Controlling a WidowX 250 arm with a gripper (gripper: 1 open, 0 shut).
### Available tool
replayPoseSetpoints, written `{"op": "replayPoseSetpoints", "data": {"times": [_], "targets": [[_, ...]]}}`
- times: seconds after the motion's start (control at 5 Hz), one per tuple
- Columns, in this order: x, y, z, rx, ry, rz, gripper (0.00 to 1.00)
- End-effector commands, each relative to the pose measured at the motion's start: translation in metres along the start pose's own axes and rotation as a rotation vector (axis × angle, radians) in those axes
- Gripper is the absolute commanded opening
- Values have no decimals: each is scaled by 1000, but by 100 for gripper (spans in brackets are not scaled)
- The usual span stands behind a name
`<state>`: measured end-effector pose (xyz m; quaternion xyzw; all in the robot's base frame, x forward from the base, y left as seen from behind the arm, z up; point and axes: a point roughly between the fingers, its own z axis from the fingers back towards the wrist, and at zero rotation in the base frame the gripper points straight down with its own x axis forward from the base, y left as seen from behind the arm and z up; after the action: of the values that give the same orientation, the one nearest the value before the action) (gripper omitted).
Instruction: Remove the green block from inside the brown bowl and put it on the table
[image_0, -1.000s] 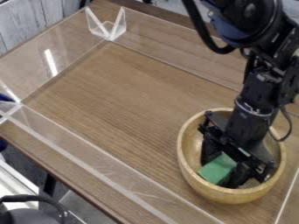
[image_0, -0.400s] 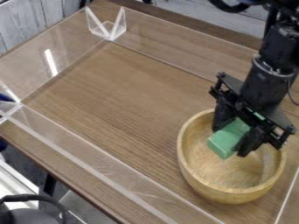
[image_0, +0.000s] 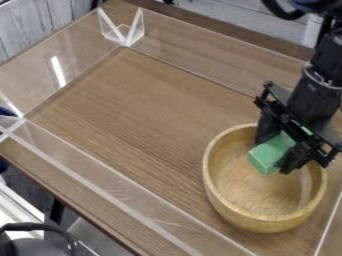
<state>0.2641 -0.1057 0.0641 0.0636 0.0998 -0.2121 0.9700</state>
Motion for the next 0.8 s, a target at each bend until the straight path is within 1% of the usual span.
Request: {"op": "replayPoseSetpoints", "data": {"times": [0.0, 0.2, 0.4, 0.6], "targets": [[14, 4, 13, 18, -57, -40, 0], [23, 6, 0, -2, -50, -81, 0], [30, 9, -9, -13, -43, -115, 0], [27, 10, 1, -1, -52, -118, 0]]}}
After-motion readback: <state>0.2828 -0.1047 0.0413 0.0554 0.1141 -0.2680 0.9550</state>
